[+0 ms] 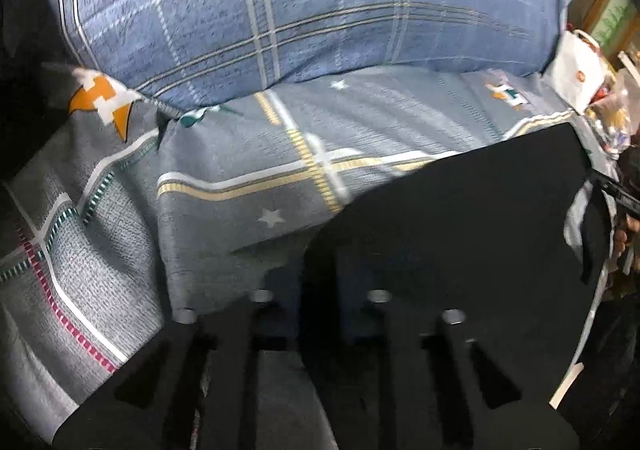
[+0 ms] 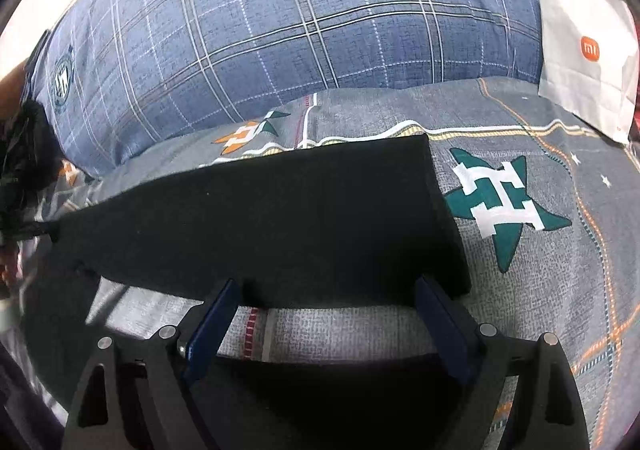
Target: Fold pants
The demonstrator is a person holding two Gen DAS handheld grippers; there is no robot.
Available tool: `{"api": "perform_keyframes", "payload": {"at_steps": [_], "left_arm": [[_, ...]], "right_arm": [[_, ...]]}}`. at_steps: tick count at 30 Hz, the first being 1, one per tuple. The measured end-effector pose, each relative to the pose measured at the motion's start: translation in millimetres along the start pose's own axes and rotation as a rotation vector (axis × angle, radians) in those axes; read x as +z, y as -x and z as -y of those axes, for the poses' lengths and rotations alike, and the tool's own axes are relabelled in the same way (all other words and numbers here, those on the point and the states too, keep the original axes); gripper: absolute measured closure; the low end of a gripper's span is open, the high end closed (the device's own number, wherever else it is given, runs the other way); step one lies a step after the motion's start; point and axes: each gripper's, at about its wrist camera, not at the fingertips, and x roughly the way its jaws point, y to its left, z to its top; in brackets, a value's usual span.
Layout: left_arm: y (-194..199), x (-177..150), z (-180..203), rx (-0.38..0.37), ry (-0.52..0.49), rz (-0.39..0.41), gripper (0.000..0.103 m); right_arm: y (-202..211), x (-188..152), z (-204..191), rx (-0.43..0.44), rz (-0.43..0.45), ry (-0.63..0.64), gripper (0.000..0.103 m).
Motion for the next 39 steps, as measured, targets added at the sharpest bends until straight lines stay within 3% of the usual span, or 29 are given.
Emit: {"api": "perform_keyframes", "payload": {"at_steps": [3, 8, 10, 12, 16, 18, 19, 22, 24, 29, 30, 31, 32, 34, 39], "left_arm": [[15.3, -1.8, 11.1, 0.001, -0.022, 0.051, 0.096], [45.3, -7.4, 33.0, 0.024, -0.063, 0.113, 0.097], [57.4, -9.2, 45.1, 0.051, -0.090, 0.142, 0.097], [68.0, -9.9, 55.1, 0.071, -0.100, 0.175, 0.097], [80.2, -8.8, 65.1, 0.129, -0.088, 0.221, 0.097], [84.2, -7.0, 65.2, 0.138, -0.066, 0.238, 0.099], [86.3, -6.1, 64.8, 0.146, -0.051, 0.248, 0.099], [87.8, -4.0, 64.8, 0.141, -0.035, 0.258, 0.099], [82.2, -3.9, 65.5, 0.139, -0.041, 0.230, 0.099], [74.9, -6.0, 50.8, 0.168, 0.017, 0.208, 0.098], [73.4, -6.8, 44.7, 0.188, 0.047, 0.201, 0.097], [71.3, -7.8, 37.3, 0.190, 0.087, 0.187, 0.087], [70.1, -8.3, 31.5, 0.187, 0.117, 0.178, 0.069], [69.9, -10.7, 23.9, 0.175, 0.139, 0.189, 0.045], [69.2, -9.5, 3.7, 0.124, 0.203, 0.204, 0.041]], "right_arm": [[11.3, 4.6, 12.4, 0.082, 0.043, -0.095, 0.035], [48.8, 9.9, 48.0, 0.136, 0.247, -0.258, 0.036], [54.4, 18.4, 59.7, 0.141, 0.289, -0.284, 0.036], [48.5, 34.9, 72.7, 0.142, 0.257, -0.332, 0.036], [12.7, 71.2, 79.9, 0.186, 0.067, -0.306, 0.036], [-9.5, 84.7, 81.3, 0.211, -0.036, -0.297, 0.052], [-19.3, 90.9, 83.0, 0.174, -0.075, -0.303, 0.059], [-36.0, 97.8, 86.2, 0.169, -0.121, -0.313, 0.066], [-43.9, 101.4, 86.2, 0.116, -0.142, -0.299, 0.066], [-50.3, 103.1, 85.2, 0.157, -0.144, -0.277, 0.073], [-49.6, 102.3, 86.8, 0.157, -0.145, -0.271, 0.074], [-52.6, 102.5, 86.7, 0.145, -0.157, -0.262, 0.076], [-55.5, 104.4, 86.4, 0.143, -0.161, -0.260, 0.077], [-59.1, 103.8, 87.0, 0.147, -0.166, -0.261, 0.078], [-58.2, 98.7, 92.9, 0.195, -0.168, -0.285, 0.081]]}}
